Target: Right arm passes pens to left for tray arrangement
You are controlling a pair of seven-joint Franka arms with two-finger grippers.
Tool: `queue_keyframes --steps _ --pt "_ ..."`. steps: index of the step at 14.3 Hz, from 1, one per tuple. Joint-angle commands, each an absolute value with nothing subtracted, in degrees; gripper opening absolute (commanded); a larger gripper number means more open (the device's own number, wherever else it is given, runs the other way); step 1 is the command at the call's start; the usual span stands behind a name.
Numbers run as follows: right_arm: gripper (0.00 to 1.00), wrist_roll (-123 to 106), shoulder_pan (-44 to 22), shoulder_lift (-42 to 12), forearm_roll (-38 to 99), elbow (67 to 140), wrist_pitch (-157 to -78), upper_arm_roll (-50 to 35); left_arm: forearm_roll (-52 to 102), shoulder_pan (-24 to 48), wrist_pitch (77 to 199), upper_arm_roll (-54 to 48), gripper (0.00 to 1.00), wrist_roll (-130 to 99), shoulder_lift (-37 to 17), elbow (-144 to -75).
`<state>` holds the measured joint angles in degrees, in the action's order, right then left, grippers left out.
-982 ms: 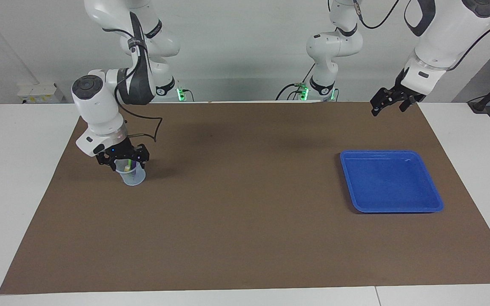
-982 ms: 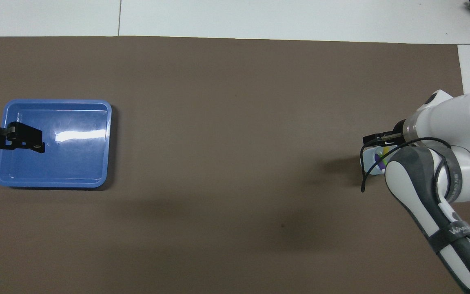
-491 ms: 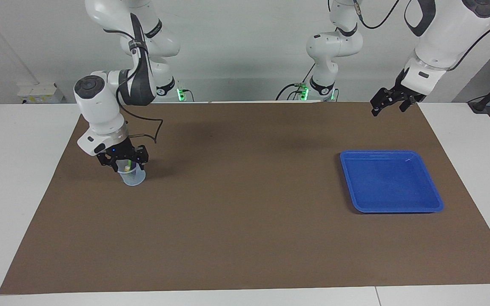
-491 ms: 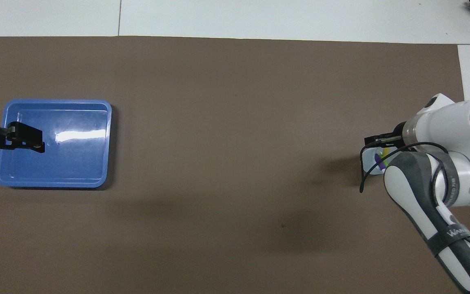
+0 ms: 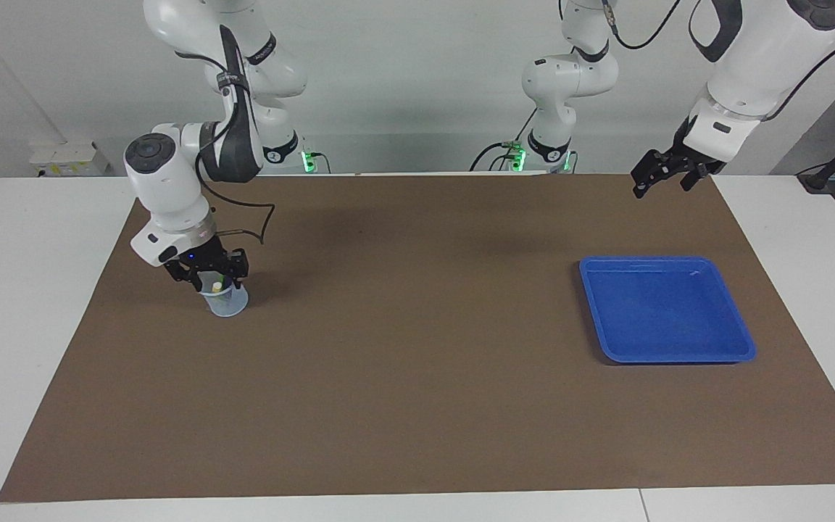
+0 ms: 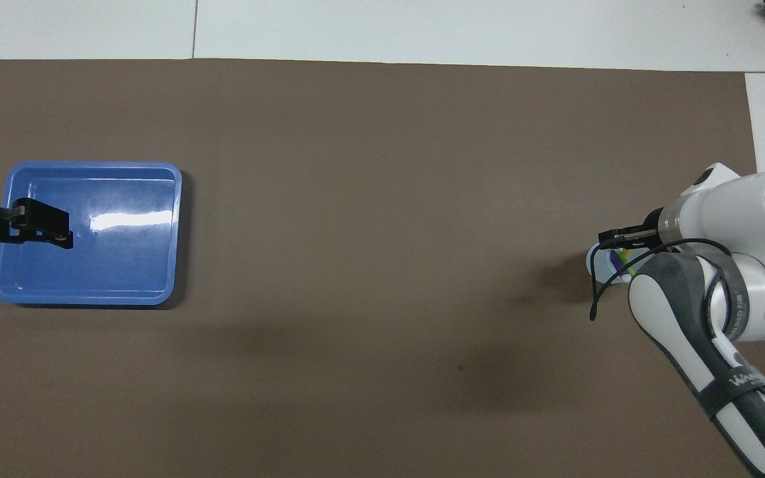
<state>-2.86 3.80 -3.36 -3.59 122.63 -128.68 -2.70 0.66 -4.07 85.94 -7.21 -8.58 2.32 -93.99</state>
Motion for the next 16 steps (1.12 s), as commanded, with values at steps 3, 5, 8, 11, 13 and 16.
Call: queue_keyframes --steps 3,5,8,11,13,16 --pt "0.65 -3.60 4.48 -1.67 -4.57 124.37 -130.08 -3.16 -0.44 -3.96 85.34 -7.12 1.00 -8.53 2.55 -93.87" --pt "0.58 -3.69 4.48 -2.11 -4.57 123.23 -129.90 -3.16 -0.44 -3.96 85.43 -7.12 1.00 -8.53 2.55 -93.87" --pt "0.51 -3.69 4.57 -2.37 -4.57 122.43 -129.81 -3.16 -0.44 -3.96 85.43 -7.12 1.00 -8.53 2.55 -93.87" --pt "0.33 -3.69 4.57 -2.46 -4.57 122.34 -129.82 -3.16 -0.44 -3.96 85.43 -7.12 1.00 -8.53 2.55 -93.87" --pt "0.23 -3.69 4.66 -2.46 -4.57 122.43 -129.20 -3.16 -0.44 -3.96 85.43 -7.12 1.00 -8.53 2.55 -93.87" --pt "0.08 -3.87 4.92 -2.29 -4.57 122.43 -128.41 -3.16 -0.44 -3.96 85.43 -7.12 1.00 -8.53 2.55 -93.87"
